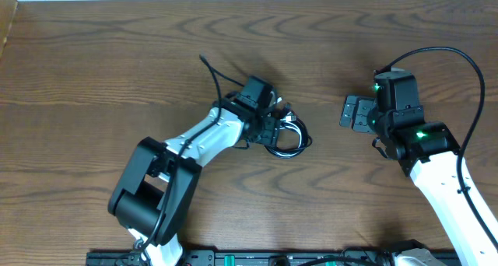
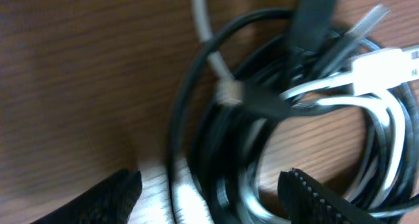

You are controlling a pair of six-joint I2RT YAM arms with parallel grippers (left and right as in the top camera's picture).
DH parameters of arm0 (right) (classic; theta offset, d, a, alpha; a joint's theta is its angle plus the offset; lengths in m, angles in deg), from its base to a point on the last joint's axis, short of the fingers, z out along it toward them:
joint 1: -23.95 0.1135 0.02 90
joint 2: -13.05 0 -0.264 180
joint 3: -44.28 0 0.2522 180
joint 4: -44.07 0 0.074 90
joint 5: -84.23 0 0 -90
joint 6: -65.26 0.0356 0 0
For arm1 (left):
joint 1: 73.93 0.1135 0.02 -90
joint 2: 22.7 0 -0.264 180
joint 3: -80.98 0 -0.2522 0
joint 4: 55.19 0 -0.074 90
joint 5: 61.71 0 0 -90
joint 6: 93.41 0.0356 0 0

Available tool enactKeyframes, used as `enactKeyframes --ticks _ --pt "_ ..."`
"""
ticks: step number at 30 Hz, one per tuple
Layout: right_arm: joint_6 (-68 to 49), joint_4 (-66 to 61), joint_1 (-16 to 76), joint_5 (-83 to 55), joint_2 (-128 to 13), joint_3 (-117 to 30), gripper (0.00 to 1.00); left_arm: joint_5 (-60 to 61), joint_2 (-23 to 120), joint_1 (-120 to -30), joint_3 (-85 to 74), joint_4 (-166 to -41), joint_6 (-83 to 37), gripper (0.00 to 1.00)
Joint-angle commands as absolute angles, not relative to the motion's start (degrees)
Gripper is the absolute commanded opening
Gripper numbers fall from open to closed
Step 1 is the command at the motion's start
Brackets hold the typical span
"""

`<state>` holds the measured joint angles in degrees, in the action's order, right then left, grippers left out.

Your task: Untangle cables

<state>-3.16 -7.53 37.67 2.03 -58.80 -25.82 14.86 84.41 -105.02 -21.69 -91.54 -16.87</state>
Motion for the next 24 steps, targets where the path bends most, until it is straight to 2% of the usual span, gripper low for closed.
enactKeyframes --ticks 1,2,3,4,8,9,12,15,24 --pt "-2.06 -7.99 37.38 2.92 -58.95 -26.8 0.99 14.77 86.36 -107.28 -21.05 -90.29 -16.6 0.52" --pt "-2.06 -8.3 37.38 2.92 -58.98 -26.8 0.99 14.77 86.4 -107.71 -21.05 -90.25 -16.6 0.35" --pt "-2.06 -8.52 37.38 2.92 -58.98 -26.8 0.99 14.77 86.25 -108.04 -21.03 -90.2 -16.6 0.13" --pt "-2.06 -8.85 37.38 2.92 -58.98 -26.8 0.99 14.75 85.83 -108.02 -20.86 -90.27 -16.63 0.08" --pt "-2.09 -9.55 37.38 2.59 -59.09 -26.8 0.99 14.75 77.2 -107.91 -19.55 -90.84 -17.7 0.07" --pt "-2.57 -9.39 37.38 -1.25 -59.48 -26.8 0.99 14.7 70.9 -107.45 -19.55 -90.29 -20.98 0.07" --pt "-8.12 -8.32 37.38 -13.56 -62.45 -26.8 0.99 8.08 64.37 -106.14 -19.55 -89.33 -22.64 0.08" --pt "-11.59 -6.73 37.45 -21.93 -65.8 -26.8 0.99 7.21 63.34 -104.85 -19.55 -89.35 -25.0 0.08" --pt "-9.17 1.01 37.43 -37.4 -66.34 -26.8 0.99 5.08 63.34 -104.78 -19.55 -87.91 -27.51 0.08"
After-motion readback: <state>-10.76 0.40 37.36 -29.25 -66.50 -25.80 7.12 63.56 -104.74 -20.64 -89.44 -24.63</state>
